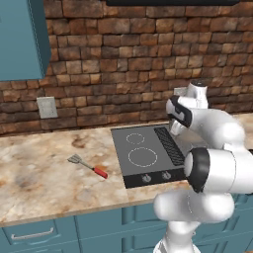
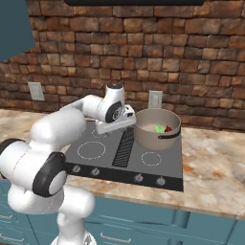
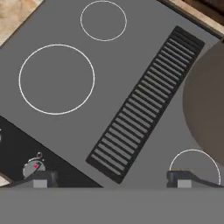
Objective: Put the corn and bell pepper in the pot. Retrieve the spatula and lightly stir the vegetables in the pot.
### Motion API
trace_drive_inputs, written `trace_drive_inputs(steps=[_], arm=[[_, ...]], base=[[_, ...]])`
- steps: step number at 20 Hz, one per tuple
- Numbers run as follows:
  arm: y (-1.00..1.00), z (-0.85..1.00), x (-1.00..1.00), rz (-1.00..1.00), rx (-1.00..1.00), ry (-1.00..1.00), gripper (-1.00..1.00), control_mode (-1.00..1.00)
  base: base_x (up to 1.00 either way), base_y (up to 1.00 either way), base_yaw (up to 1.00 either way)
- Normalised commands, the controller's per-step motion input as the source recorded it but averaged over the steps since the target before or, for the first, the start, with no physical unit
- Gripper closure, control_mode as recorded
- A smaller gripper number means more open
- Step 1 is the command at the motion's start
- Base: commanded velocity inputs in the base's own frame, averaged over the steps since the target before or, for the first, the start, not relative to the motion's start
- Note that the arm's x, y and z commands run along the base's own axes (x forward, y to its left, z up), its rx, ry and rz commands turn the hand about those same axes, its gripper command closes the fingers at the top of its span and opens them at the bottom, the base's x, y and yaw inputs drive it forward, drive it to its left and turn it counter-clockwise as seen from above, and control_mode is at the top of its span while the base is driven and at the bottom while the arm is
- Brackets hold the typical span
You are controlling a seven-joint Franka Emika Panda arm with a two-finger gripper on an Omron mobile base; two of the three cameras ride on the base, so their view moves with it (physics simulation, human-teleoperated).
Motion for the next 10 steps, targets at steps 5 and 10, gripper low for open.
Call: trace_drive_inputs(steps=[5, 10], arm=[[1.0, 0.0, -0.46, 0.32, -0.02, 0.03, -1.0, -1.0], [1.0, 0.0, -0.04, 0.48, 0.0, 0.17, -1.0, -1.0]], base=[[0.0, 0.0, 0.0], [0.0, 0.0, 0.0]])
